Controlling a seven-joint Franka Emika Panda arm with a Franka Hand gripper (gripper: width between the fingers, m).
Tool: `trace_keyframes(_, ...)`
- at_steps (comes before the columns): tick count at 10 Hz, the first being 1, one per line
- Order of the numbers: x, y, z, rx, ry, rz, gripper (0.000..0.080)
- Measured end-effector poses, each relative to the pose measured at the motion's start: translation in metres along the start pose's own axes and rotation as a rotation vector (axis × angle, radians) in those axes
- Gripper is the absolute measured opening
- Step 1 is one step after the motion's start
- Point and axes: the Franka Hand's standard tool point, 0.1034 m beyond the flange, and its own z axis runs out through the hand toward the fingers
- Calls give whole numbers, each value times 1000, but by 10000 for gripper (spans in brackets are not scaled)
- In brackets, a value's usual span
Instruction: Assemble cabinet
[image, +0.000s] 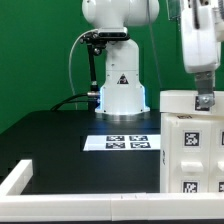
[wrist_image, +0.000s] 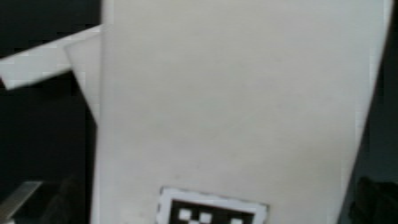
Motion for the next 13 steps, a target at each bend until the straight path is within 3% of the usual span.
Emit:
trace_keyframes(2, -7, -3, -9, 15, -10, -240, 795)
trace_keyframes(5, -5, -2, -6, 10, -4, -462, 797)
trace_keyframes(7, -12, 1, -13, -33, -8, -667, 797)
trace_keyframes(9, -15, 0, -24, -18, -12, -865, 797)
trace_keyframes(13, -14, 0, -24, -15, -15, -1214, 797)
